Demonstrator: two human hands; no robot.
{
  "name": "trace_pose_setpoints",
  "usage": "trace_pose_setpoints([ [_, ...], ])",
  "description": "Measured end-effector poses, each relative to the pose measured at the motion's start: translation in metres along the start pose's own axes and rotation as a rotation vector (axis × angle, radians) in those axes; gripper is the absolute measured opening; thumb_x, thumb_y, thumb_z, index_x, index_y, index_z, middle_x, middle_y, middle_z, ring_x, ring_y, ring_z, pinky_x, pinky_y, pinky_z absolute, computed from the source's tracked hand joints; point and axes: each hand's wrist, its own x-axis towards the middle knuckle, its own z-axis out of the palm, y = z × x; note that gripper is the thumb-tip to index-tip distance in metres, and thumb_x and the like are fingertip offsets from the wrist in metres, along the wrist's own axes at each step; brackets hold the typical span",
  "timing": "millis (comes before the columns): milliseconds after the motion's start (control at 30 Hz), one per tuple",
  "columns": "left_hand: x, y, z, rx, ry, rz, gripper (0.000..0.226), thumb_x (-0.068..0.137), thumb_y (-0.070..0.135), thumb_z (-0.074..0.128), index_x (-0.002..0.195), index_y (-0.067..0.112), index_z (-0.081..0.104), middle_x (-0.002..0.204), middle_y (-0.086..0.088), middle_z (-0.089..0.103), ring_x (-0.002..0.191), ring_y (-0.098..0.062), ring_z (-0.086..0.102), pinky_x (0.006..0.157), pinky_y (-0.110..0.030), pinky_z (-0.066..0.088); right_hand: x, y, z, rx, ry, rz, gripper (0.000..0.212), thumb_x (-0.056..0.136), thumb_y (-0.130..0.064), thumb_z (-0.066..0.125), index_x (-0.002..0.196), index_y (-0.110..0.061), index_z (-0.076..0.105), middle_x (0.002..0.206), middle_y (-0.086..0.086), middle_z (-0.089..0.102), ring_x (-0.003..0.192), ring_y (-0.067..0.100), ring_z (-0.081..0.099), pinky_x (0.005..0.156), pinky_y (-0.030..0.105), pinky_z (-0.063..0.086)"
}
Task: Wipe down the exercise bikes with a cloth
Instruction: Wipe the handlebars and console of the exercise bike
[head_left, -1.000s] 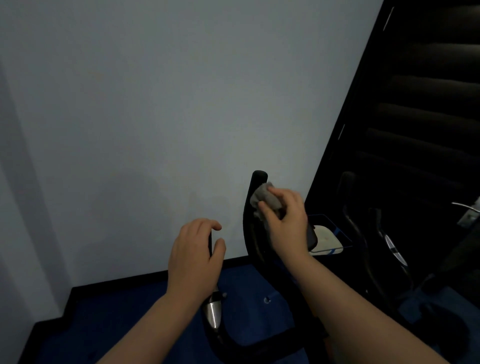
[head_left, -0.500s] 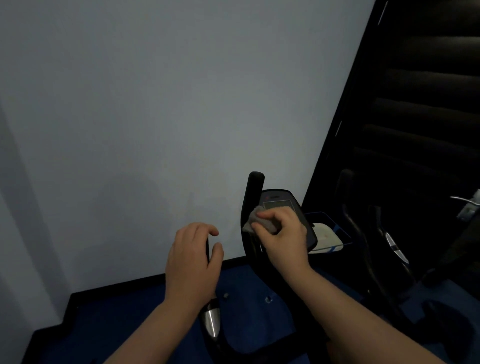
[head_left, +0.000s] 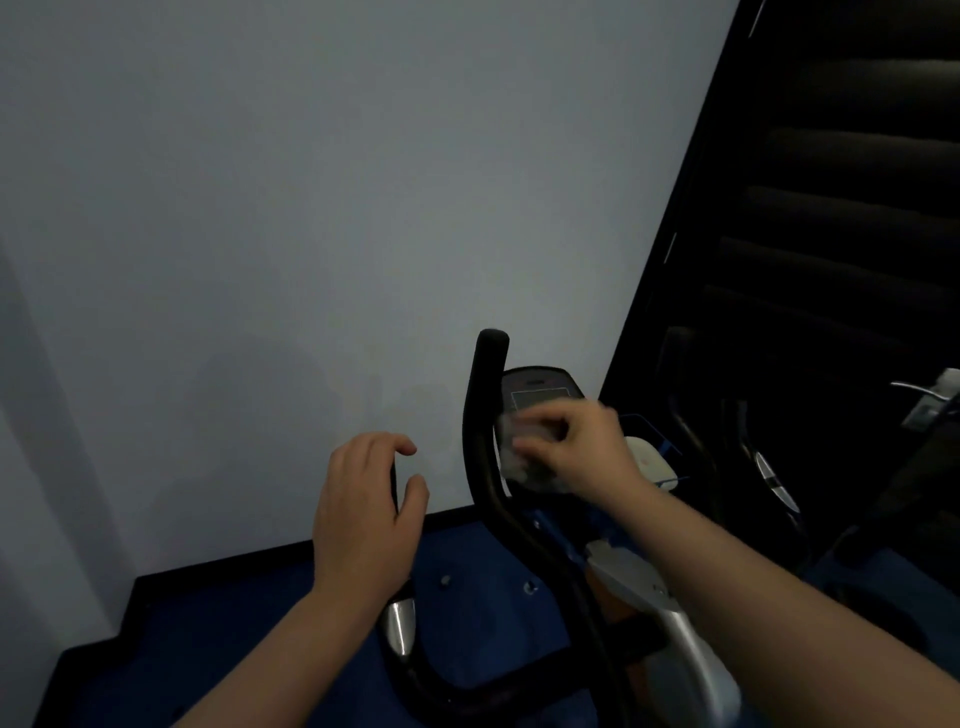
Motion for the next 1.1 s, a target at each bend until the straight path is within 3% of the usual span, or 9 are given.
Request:
trace_pose_setpoints([
  [133, -0.003, 0.002, 0.001, -0.002, 0.005, -0.014, 0.024, 0.087, 0.013, 0.059, 0.109, 0.02, 0.055, 0.108, 0.01, 0.048, 0.103, -0.007, 0.039, 0.083, -0.025, 0.034, -0.006, -0.017, 0.015, 0.039, 0.113, -0.072, 0.022, 0.074, -0.018, 0.079, 0.096, -0.018, 0.075, 0.09, -0.005, 0.071, 0.085, 0.004, 0.063, 0.077, 0.016, 0.049],
  [233, -0.003, 0.008, 0.0, -0.043, -0.014, -0.057, 0.029, 0.087, 0.012, 0.058, 0.116, 0.017, 0.055, 0.115, 0.006, 0.05, 0.111, -0.014, 0.043, 0.091, -0.027, 0.034, -0.034, 0.001, 0.017, -0.062, -0.007, -0.077, 0.026, 0.076, -0.02, 0.078, 0.102, -0.02, 0.075, 0.098, -0.002, 0.073, 0.091, 0.007, 0.064, 0.08, 0.019, 0.05],
  [333, -0.007, 0.021, 0.0, -0.101, 0.0, -0.135, 0.036, 0.089, 0.014, 0.056, 0.125, 0.013, 0.054, 0.135, -0.003, 0.048, 0.129, -0.022, 0.038, 0.109, -0.037, 0.03, -0.054, 0.02, -0.007, -0.135, -0.162, -0.068, 0.028, 0.08, -0.02, 0.075, 0.108, -0.019, 0.073, 0.105, -0.002, 0.073, 0.097, 0.007, 0.063, 0.082, 0.015, 0.045],
  [500, -0.049, 0.059, 0.012, -0.15, -0.03, -0.033, 0.036, 0.085, 0.021, 0.051, 0.12, 0.016, 0.057, 0.146, 0.001, 0.042, 0.142, -0.018, 0.027, 0.116, -0.039, 0.021, -0.087, 0.032, -0.035, -0.122, -0.225, -0.127, 0.028, 0.077, -0.009, 0.077, 0.105, -0.015, 0.074, 0.103, -0.003, 0.069, 0.097, 0.007, 0.062, 0.085, 0.012, 0.044],
  [700, -0.094, 0.083, 0.027, -0.248, -0.232, -0.063, 0.022, 0.088, 0.023, 0.055, 0.108, 0.024, 0.063, 0.13, 0.012, 0.054, 0.126, -0.006, 0.043, 0.108, -0.042, 0.036, -0.146, 0.058, -0.072, -0.397, -0.423, -0.205, 0.03, 0.081, -0.006, 0.069, 0.107, -0.02, 0.074, 0.11, -0.005, 0.067, 0.104, 0.014, 0.059, 0.089, 0.03, 0.049],
  [800, -0.108, 0.084, 0.028, -0.225, -0.266, -0.091, 0.019, 0.091, 0.021, 0.056, 0.107, 0.027, 0.064, 0.122, 0.015, 0.057, 0.119, -0.004, 0.048, 0.104, -0.039, 0.039, -0.148, 0.067, -0.087, -0.445, -0.376, -0.215, 0.028, 0.083, -0.011, 0.069, 0.108, -0.022, 0.074, 0.112, -0.005, 0.067, 0.104, 0.017, 0.058, 0.088, 0.033, 0.049],
  [933, -0.12, 0.084, 0.025, -0.143, -0.293, -0.187, 0.017, 0.091, 0.023, 0.056, 0.104, 0.03, 0.064, 0.11, 0.019, 0.059, 0.109, -0.005, 0.052, 0.093, -0.031, 0.043, -0.16, 0.06, -0.053, -0.414, -0.181, -0.091, 0.034, 0.083, -0.007, 0.064, 0.114, -0.021, 0.069, 0.117, -0.002, 0.064, 0.109, 0.019, 0.055, 0.094, 0.03, 0.044],
  [1033, -0.123, 0.084, 0.024, -0.071, -0.351, -0.23, 0.017, 0.092, 0.027, 0.054, 0.105, 0.032, 0.063, 0.106, 0.017, 0.06, 0.097, -0.003, 0.054, 0.088, -0.028, 0.043, -0.184, 0.063, -0.045, -0.285, -0.151, -0.089, 0.037, 0.08, -0.003, 0.064, 0.113, -0.02, 0.069, 0.116, -0.004, 0.064, 0.108, 0.016, 0.054, 0.092, 0.015, 0.038],
  [1100, -0.122, 0.084, 0.024, -0.043, -0.387, -0.283, 0.016, 0.093, 0.028, 0.053, 0.105, 0.031, 0.063, 0.103, 0.016, 0.061, 0.086, -0.001, 0.055, 0.083, -0.028, 0.045, -0.177, 0.071, -0.057, -0.274, -0.151, -0.076, 0.038, 0.077, -0.001, 0.066, 0.11, -0.02, 0.069, 0.114, -0.004, 0.064, 0.108, 0.015, 0.055, 0.09, 0.012, 0.035],
])
